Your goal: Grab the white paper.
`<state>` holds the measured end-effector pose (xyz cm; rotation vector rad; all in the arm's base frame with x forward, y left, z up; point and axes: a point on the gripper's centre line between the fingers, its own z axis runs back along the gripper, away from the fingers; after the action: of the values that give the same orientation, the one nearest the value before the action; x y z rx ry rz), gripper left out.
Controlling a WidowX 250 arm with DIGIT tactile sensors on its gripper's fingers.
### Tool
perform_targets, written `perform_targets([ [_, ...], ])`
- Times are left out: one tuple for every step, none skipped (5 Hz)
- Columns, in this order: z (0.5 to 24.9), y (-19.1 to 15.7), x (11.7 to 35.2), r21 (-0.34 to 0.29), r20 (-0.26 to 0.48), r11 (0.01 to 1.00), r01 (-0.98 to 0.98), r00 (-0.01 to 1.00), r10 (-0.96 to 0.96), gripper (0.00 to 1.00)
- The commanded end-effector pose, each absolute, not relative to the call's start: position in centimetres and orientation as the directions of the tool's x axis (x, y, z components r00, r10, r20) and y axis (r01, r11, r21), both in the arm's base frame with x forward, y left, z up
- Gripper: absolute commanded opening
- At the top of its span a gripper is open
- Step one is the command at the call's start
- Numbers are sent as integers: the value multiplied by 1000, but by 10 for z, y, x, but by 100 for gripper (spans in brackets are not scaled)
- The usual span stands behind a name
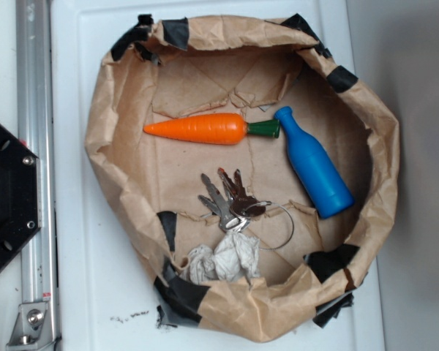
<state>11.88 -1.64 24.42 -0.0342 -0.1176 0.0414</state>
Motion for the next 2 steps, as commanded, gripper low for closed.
perform_targets([
  [244, -16, 119, -37, 117, 999, -39, 992, 43, 100],
  [218, -16, 169, -100, 12, 978, -185, 982, 187, 100],
])
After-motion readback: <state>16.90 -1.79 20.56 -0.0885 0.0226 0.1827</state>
